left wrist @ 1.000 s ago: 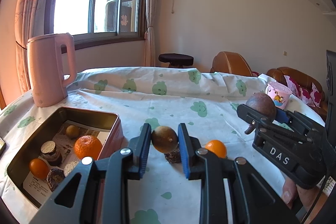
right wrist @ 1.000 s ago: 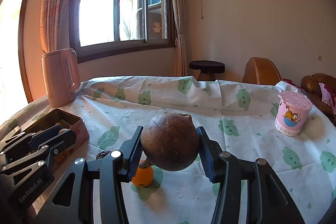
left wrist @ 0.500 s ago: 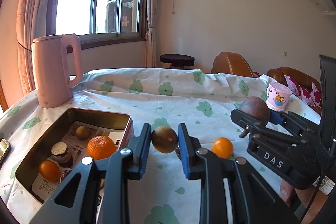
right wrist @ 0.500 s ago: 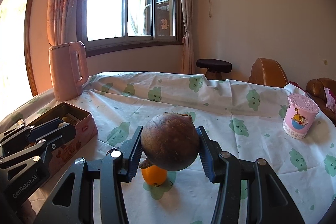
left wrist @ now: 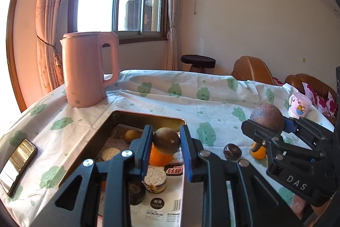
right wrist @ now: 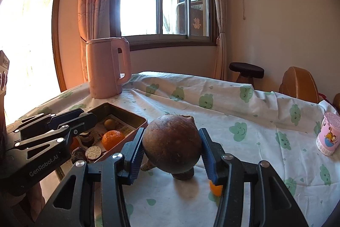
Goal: Organize fruits
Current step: 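Carry the brown fruit with the right gripper while the left carries its fruit over the tin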
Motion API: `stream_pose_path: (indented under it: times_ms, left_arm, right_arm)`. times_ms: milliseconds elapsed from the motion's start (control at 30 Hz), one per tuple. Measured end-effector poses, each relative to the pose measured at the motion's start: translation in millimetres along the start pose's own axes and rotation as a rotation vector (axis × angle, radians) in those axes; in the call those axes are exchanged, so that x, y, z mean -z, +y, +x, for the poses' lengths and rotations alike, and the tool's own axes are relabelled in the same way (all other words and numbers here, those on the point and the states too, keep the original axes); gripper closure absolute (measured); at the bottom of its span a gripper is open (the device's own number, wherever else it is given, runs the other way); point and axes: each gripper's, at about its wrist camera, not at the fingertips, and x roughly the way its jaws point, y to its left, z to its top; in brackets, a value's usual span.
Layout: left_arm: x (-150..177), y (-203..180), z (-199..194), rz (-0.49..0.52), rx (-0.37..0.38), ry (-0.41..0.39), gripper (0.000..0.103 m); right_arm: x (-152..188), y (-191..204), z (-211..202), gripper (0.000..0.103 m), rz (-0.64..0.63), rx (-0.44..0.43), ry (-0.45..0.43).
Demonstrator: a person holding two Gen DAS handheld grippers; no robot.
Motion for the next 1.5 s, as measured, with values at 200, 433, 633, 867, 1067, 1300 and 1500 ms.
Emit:
stream_pose_path:
  times_ms: [200,433,633,867,1067,1300,1500]
  left_arm:
    - [2,20,0,-0.013,-0.033,0.013,0.076]
    - [6,38,-2,-0.023,-0.055,0.025,0.076]
    - [8,53,0,-0.038,-0.073,0.039,0.076]
    - [10,62,-1,-0.043,-0.081,0.045,0.076]
    - [11,66,-2,-0.043,-0.084,0.049,0.076]
    - [13,77,-6,-0.049,-0.095,0.050,0.076]
    - [15,82,-4,-0.046,-0.099,0.063,0.076]
  right_arm:
    - [-6,24,3,0.052,-0.023,-0.052,-0.002]
    - [-8,46,9,0.052,-0.051,-0.094,0.001]
    - [-9,62,13,0.052,-0.075,-0.115,0.010]
    - [-8,75,14,0.052,-0.092,-0.131,0.017]
    - [-5,83,18,0.052,-0.097,-0.149,0.032]
    - [0,93,23,0.052,-0.107,-0.172,0.053]
    - [5,99,28,0.052,-0.123,-0.182,0.074]
